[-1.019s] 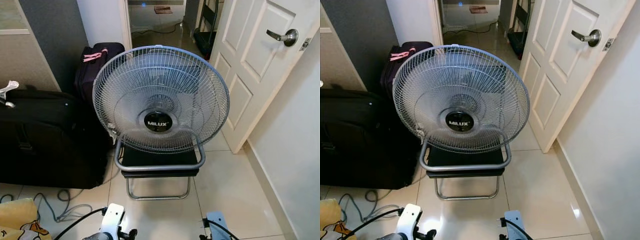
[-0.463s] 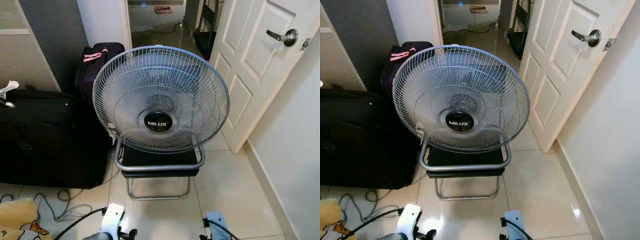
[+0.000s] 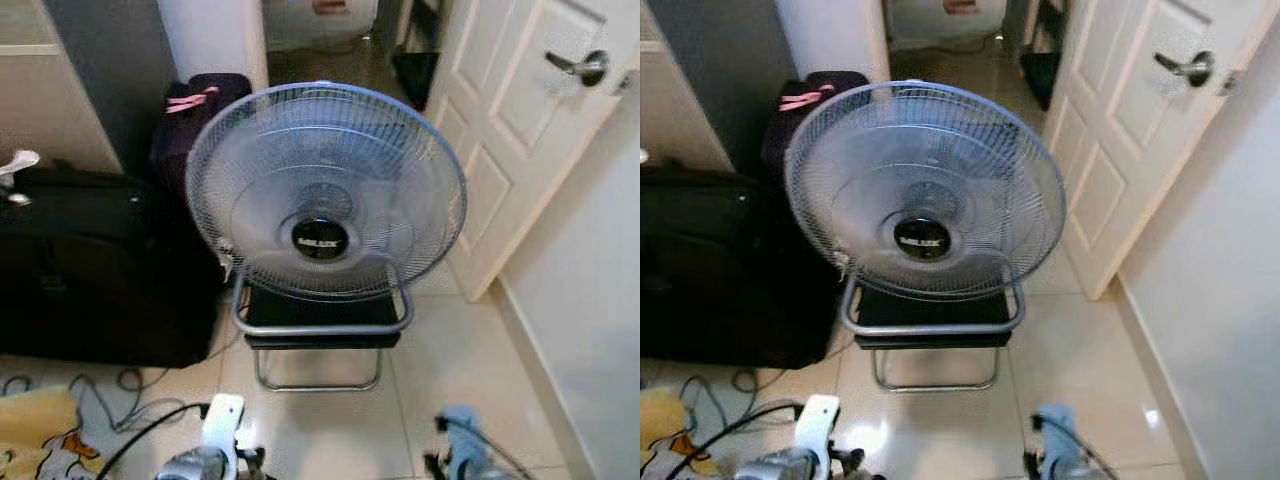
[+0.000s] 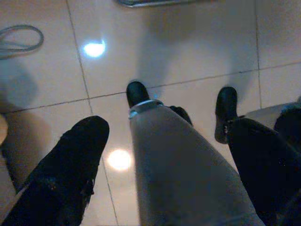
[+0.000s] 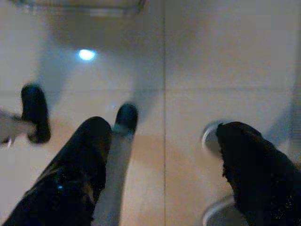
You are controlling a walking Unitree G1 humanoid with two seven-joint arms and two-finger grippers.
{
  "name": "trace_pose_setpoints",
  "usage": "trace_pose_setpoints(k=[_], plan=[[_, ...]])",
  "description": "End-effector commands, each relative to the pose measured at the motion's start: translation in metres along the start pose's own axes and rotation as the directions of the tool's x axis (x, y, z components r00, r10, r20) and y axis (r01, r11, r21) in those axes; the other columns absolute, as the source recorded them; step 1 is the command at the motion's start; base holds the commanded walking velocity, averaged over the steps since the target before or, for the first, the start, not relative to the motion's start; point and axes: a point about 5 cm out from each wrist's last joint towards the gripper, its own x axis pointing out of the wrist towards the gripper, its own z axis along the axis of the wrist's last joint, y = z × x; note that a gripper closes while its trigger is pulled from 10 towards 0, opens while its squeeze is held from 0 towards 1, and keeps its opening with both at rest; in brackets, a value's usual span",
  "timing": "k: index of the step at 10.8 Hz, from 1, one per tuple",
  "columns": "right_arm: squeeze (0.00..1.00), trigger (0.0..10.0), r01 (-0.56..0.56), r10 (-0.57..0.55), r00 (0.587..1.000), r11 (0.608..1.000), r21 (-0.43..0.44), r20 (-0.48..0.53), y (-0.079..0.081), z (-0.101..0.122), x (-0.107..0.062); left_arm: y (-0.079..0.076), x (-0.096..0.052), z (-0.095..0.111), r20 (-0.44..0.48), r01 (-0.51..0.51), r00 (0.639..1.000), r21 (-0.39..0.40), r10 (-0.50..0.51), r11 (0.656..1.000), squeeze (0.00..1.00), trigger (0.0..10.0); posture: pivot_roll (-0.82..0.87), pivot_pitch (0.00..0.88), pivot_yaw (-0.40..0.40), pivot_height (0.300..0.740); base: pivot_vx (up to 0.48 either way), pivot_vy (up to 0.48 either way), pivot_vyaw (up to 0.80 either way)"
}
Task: Clean up the room
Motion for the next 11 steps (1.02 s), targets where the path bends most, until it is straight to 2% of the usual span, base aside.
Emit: trace_pose_setpoints(k=[1, 2, 3, 4, 5, 6, 7, 8, 9, 10, 11], plan=[[1.00, 10.0, -0.030, 0.029, 0.995, 1.000, 0.010, 0.092, 0.000, 0.017, 0.000, 0.004, 0.000, 0.001, 0.007, -0.025, 1.000, -0.028, 0.026, 0.999, 0.00, 10.0, 0.02, 0.000, -0.003, 0.740, 0.000, 0.000, 0.80], [1.00, 10.0, -0.067, 0.065, 0.986, 0.998, 0.007, 0.153, 0.003, 0.029, -0.001, 0.007, -0.001, 0.008, 0.043, -0.030, 0.999, -0.051, 0.032, 0.998, 0.00, 10.0, 0.02, 0.000, -0.002, 0.740, 0.000, 0.000, 0.80], [1.00, 10.0, -0.095, 0.101, 0.975, 0.995, -0.038, 0.198, 0.007, 0.039, -0.002, 0.009, -0.003, 0.023, 0.115, -0.014, 0.993, -0.065, 0.021, 0.998, 0.00, 10.0, 0.03, 0.000, -0.005, 0.740, 0.000, 0.000, 0.80], [1.00, 10.0, -0.113, 0.125, 0.966, 0.991, -0.065, 0.226, 0.010, 0.045, -0.002, 0.012, -0.006, 0.042, 0.212, 0.006, 0.977, -0.105, 0.016, 0.994, 0.00, 10.0, 0.03, 0.000, -0.005, 0.740, 0.000, 0.000, 0.80], [1.00, 10.0, -0.140, 0.159, 0.952, 0.986, -0.091, 0.262, 0.014, 0.054, -0.004, 0.011, -0.010, 0.063, 0.310, 0.072, 0.950, -0.110, -0.034, 0.991, 0.00, 10.0, 0.04, 0.000, -0.007, 0.740, 0.000, 0.000, 0.80], [1.00, 10.0, -0.177, 0.213, 0.930, 0.974, -0.144, 0.300, 0.020, 0.062, -0.006, 0.015, -0.018, 0.084, 0.409, 0.075, 0.911, -0.013, -0.063, 0.997, 0.00, 10.0, 0.04, 0.000, -0.004, 0.740, 0.000, 0.000, 0.80], [1.00, 10.0, -0.178, 0.217, 0.921, 0.973, -0.145, 0.323, 0.020, 0.062, -0.006, 0.021, -0.024, 0.092, 0.472, 0.054, 0.881, -0.013, -0.041, 0.998, 0.00, 10.0, 0.04, 0.000, 0.002, 0.740, 0.000, 0.000, 0.80], [1.00, 10.0, -0.175, 0.201, 0.907, 0.979, -0.103, 0.369, 0.016, 0.060, -0.008, 0.029, -0.033, 0.099, 0.533, -0.045, 0.846, 0.085, -0.007, 0.995, 0.00, 10.0, 0.04, 0.000, 0.012, 0.740, 0.000, 0.000, 0.80], [1.00, 10.0, -0.152, 0.153, 0.905, 0.988, -0.036, 0.397, 0.005, 0.055, -0.009, 0.032, -0.038, 0.099, 0.564, -0.057, 0.826, 0.065, 0.011, 0.996, 0.00, 10.0, 0.03, 0.000, 0.026, 0.740, 0.000, 0.000, 0.80], [1.00, 10.0, -0.143, 0.137, 0.905, 0.990, -0.017, 0.403, 0.000, 0.052, -0.010, 0.032, -0.040, 0.098, 0.578, -0.045, 0.816, 0.037, 0.015, 0.998, 0.00, 10.0, 0.02, 0.000, 0.031, 0.740, 0.000, 0.000, 0.80], [1.00, 10.0, -0.116, 0.102, 0.911, 0.993, 0.010, 0.401, -0.009, 0.046, -0.010, 0.026, -0.040, 0.095, 0.583, -0.028, 0.812, -0.006, 0.026, 1.000, 0.00, 3.3, -0.01, 0.000, 0.044, 0.740, 0.000, 0.000, 0.80]])
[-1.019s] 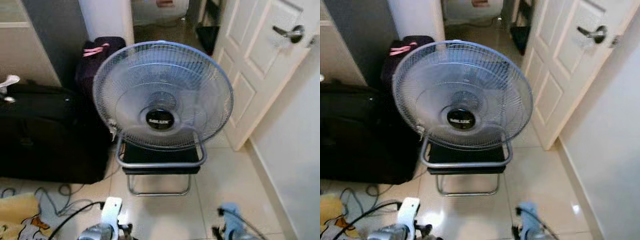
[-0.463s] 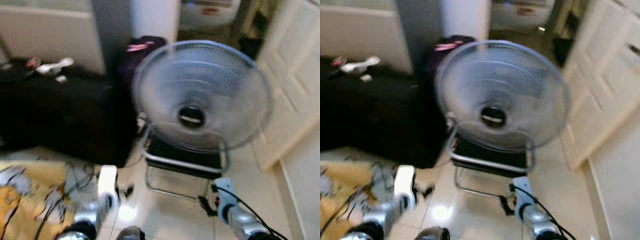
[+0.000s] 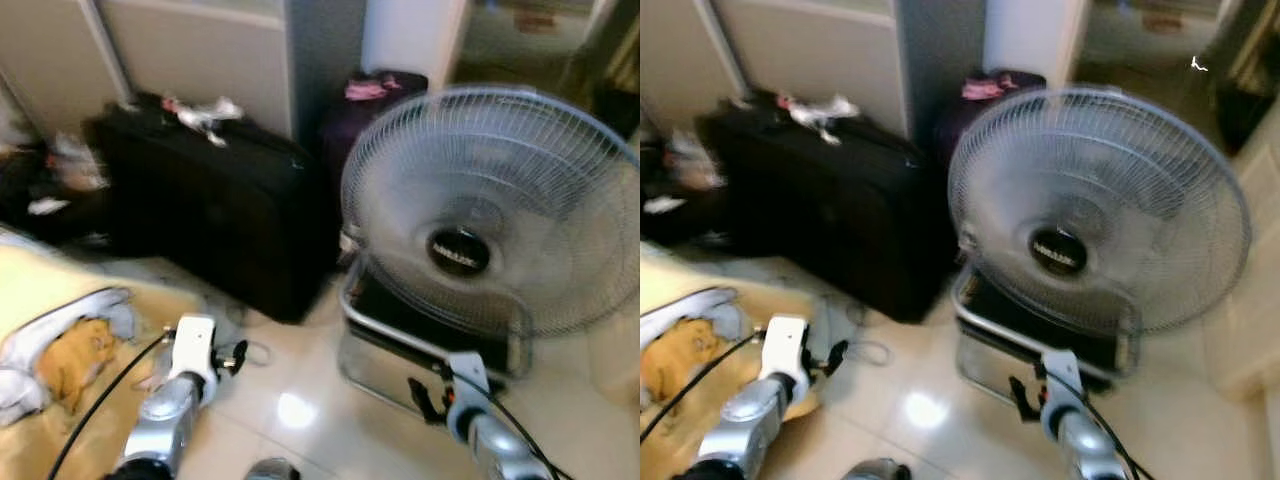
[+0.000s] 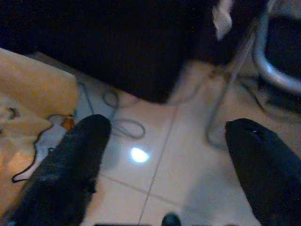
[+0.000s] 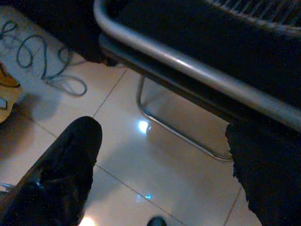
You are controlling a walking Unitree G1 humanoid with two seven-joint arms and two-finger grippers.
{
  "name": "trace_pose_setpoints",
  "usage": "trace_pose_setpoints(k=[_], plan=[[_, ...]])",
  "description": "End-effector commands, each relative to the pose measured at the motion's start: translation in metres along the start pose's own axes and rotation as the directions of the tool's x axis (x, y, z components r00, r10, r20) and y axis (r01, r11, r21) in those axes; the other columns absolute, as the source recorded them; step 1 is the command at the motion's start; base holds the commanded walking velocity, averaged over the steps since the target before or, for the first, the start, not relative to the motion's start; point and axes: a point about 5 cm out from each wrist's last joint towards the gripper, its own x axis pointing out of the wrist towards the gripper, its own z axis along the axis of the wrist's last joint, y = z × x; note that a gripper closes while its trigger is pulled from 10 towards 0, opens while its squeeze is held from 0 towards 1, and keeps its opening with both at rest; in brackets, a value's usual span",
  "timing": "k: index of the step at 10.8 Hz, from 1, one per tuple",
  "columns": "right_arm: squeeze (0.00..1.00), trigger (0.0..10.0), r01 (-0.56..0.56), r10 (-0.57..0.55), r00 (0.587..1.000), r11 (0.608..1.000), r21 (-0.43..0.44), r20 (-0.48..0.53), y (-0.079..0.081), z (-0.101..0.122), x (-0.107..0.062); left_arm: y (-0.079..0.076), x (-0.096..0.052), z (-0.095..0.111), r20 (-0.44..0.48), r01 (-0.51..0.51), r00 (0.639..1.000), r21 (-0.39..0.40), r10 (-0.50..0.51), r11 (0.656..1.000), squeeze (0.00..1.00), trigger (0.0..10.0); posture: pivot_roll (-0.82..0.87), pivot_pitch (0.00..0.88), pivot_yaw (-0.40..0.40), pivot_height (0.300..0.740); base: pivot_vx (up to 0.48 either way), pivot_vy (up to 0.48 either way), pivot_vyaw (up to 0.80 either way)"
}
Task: Clean up the room
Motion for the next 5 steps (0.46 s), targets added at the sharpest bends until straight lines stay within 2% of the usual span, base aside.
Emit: trace_pose_setpoints(k=[1, 2, 3, 4, 5], plan=[[1.00, 10.0, 0.036, -0.037, 0.998, 0.999, 0.016, 0.042, -0.005, 0.001, -0.003, -0.003, -0.003, 0.000, 0.021, -0.007, 1.000, -0.014, 0.008, 1.000, 0.00, 0.0, -0.05, 0.000, 0.062, 0.740, 0.000, 0.000, 0.80], [1.00, 10.0, 0.033, -0.034, 0.995, 0.999, 0.008, 0.090, -0.001, 0.008, -0.003, -0.006, -0.004, 0.000, 0.041, 0.010, 0.999, -0.021, -0.010, 1.000, 0.00, 0.0, -0.05, 0.000, 0.060, 0.740, 0.000, 0.000, 0.80], [1.00, 10.0, 0.009, -0.013, 0.987, 1.000, 0.026, 0.162, 0.010, 0.022, -0.001, -0.003, -0.009, 0.007, 0.106, -0.019, 0.994, -0.049, 0.024, 0.999, 0.00, 0.0, -0.05, 0.000, 0.058, 0.740, 0.000, 0.000, 0.80], [1.00, 10.0, 0.003, -0.007, 0.985, 1.000, 0.027, 0.171, 0.015, 0.024, 0.000, 0.002, -0.012, 0.011, 0.143, -0.060, 0.987, -0.065, 0.069, 0.996, 0.00, 0.0, -0.04, 0.000, 0.060, 0.740, 0.000, 0.000, 0.80], [1.00, 10.0, 0.002, -0.006, 0.985, 1.000, 0.021, 0.173, 0.019, 0.028, 0.002, 0.007, -0.011, 0.008, 0.090, -0.074, 0.992, -0.098, 0.083, 0.992, 0.00, 0.0, -0.03, 0.000, 0.064, 0.740, 0.000, 0.000, 0.80]])
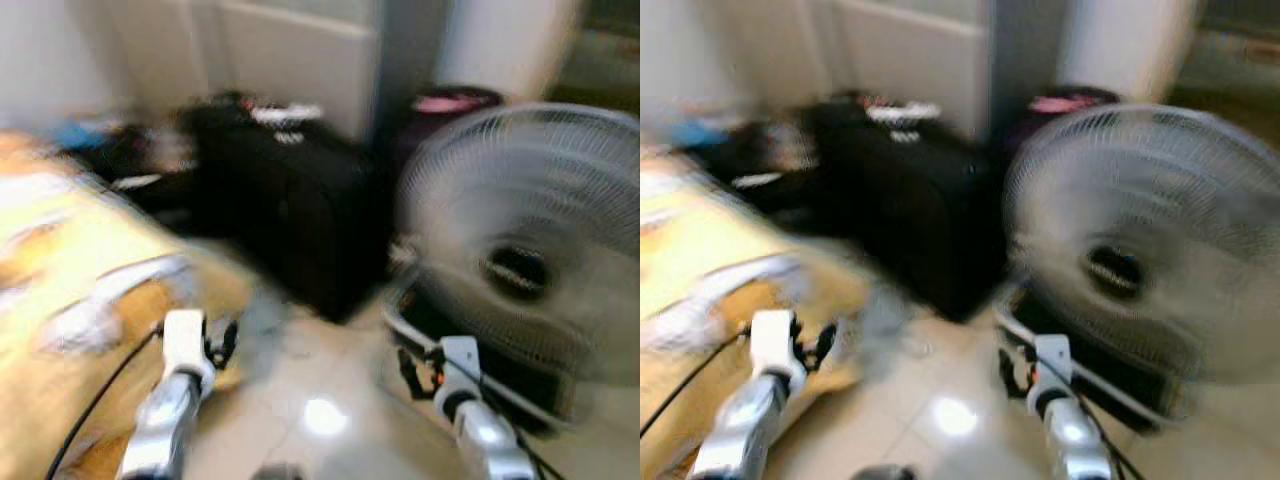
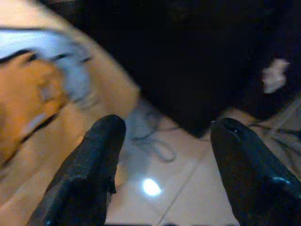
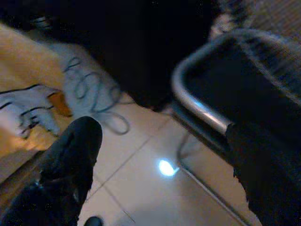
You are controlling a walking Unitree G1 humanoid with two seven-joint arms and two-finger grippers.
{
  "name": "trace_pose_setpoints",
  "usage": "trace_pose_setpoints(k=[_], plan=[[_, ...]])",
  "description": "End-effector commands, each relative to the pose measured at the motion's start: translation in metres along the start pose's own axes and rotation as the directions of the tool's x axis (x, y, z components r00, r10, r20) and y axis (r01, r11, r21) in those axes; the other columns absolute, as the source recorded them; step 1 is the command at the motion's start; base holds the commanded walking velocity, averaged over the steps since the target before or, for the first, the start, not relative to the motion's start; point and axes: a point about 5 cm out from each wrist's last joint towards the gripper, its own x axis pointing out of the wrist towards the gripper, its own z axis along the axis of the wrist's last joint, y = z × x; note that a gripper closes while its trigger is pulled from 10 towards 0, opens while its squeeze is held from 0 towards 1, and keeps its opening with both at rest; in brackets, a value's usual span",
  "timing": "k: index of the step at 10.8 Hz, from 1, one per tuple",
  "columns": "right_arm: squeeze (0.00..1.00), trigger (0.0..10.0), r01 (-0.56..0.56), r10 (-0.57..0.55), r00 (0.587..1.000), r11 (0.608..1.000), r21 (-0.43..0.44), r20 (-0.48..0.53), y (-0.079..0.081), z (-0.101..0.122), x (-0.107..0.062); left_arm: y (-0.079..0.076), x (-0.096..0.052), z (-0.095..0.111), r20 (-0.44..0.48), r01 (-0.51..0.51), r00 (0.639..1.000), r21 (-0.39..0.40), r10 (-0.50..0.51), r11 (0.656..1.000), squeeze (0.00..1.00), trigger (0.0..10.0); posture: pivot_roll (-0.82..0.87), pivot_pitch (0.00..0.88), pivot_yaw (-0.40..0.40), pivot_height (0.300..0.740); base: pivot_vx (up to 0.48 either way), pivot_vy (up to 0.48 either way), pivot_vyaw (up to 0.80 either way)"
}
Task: Clean up the room
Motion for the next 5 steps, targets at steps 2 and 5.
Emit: trace_pose_setpoints(k=[2, 5], plan=[[1.00, 10.0, 0.018, -0.019, 1.000, 1.000, 0.022, 0.023, 0.001, 0.006, -0.001, 0.009, -0.001, 0.002, -0.016, -0.035, 0.999, -0.004, 0.035, 0.999, 0.00, 0.0, -0.01, 0.000, 0.063, 0.740, 0.000, 0.000, 0.80], [1.00, 10.0, 0.022, -0.023, 1.000, 0.999, 0.043, 0.017, 0.007, 0.009, 0.000, 0.024, 0.000, 0.009, -0.034, -0.102, 0.994, -0.017, 0.101, 0.995, 0.00, 0.3, 0.02, 0.000, 0.050, 0.740, 0.000, 0.000, 0.80]])
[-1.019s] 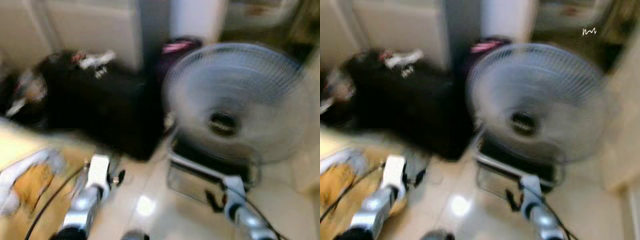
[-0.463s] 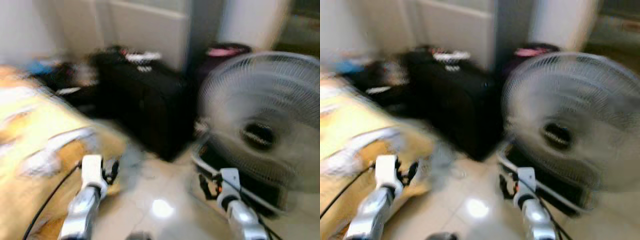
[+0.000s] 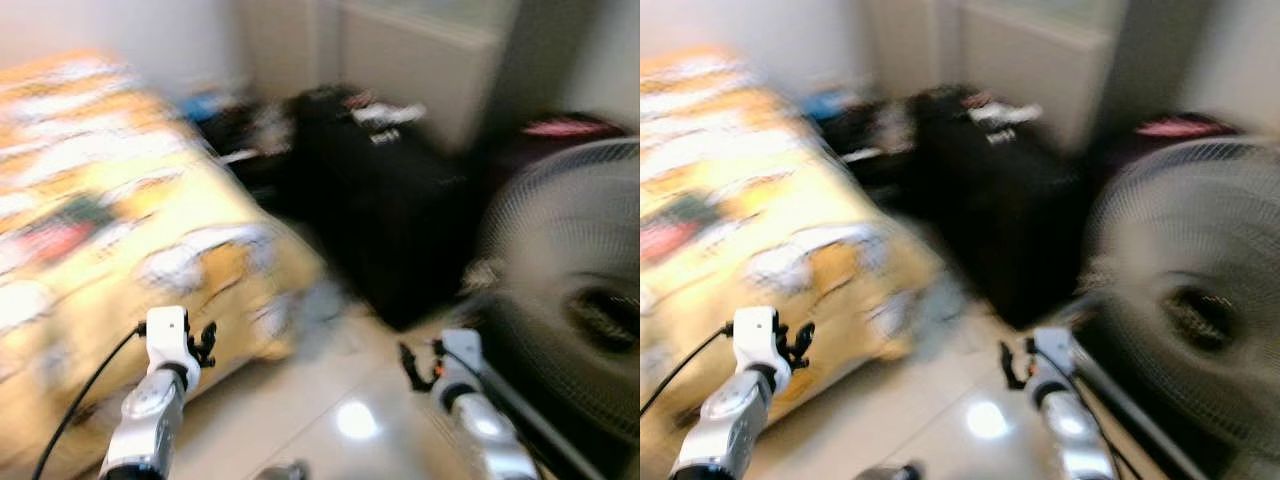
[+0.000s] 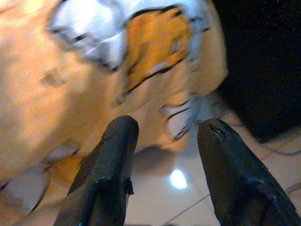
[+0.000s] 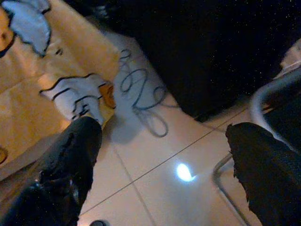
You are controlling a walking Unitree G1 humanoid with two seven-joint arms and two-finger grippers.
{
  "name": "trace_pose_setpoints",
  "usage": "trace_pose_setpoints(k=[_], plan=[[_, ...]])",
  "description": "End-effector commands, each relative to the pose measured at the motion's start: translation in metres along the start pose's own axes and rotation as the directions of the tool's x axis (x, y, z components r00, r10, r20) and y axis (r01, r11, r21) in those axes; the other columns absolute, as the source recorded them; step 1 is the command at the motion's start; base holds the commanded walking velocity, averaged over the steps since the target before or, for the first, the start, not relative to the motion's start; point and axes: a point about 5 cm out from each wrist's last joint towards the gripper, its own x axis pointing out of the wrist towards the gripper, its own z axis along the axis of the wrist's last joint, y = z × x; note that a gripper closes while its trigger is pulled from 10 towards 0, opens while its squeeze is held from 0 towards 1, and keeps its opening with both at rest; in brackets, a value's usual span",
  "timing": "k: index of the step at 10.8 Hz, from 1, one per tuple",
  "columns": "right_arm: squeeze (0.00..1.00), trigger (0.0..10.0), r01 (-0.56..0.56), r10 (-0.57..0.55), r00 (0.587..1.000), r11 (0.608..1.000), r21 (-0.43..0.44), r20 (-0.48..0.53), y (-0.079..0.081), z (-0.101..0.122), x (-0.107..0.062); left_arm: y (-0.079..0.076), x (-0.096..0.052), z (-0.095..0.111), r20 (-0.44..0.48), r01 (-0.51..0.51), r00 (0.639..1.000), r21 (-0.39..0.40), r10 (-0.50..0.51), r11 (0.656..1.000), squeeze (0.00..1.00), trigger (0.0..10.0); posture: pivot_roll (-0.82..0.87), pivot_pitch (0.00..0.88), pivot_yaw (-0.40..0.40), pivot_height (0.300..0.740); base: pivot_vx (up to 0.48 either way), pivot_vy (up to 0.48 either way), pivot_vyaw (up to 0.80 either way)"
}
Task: Clean up the room
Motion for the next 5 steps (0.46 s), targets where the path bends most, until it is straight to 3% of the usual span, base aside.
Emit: trace_pose_setpoints(k=[1, 2, 3, 5], plan=[[0.00, 10.0, 0.011, -0.011, 0.999, 1.000, 0.019, 0.033, 0.000, 0.012, 0.003, -0.003, 0.006, 0.008, 0.003, 0.015, 1.000, -0.003, -0.015, 1.000, 0.00, 10.0, -0.01, 0.000, 0.087, 0.740, 0.000, 0.000, 0.80], [0.00, 10.0, 0.050, -0.050, 0.998, 0.999, 0.022, 0.022, -0.005, 0.011, 0.004, -0.007, 0.009, 0.008, 0.004, 0.041, 0.999, 0.005, -0.042, 0.999, 0.00, 0.0, -0.02, 0.000, 0.090, 0.740, 0.000, 0.000, 0.54], [0.00, 10.0, 0.073, -0.073, 0.997, 0.996, 0.047, 0.018, -0.007, 0.013, 0.004, -0.009, 0.010, 0.014, 0.028, 0.055, 0.998, 0.005, -0.055, 0.998, 0.00, 0.0, -0.02, 0.000, 0.087, 0.740, 0.000, 0.000, 0.00], [0.00, 10.0, 0.115, -0.119, 0.993, 0.987, 0.112, 0.022, -0.012, 0.018, 0.007, -0.012, 0.016, 0.015, -0.008, 0.033, 0.999, -0.032, -0.034, 0.999, 0.00, 0.0, -0.02, 0.000, 0.082, 0.740, 0.000, 0.000, 0.00]])
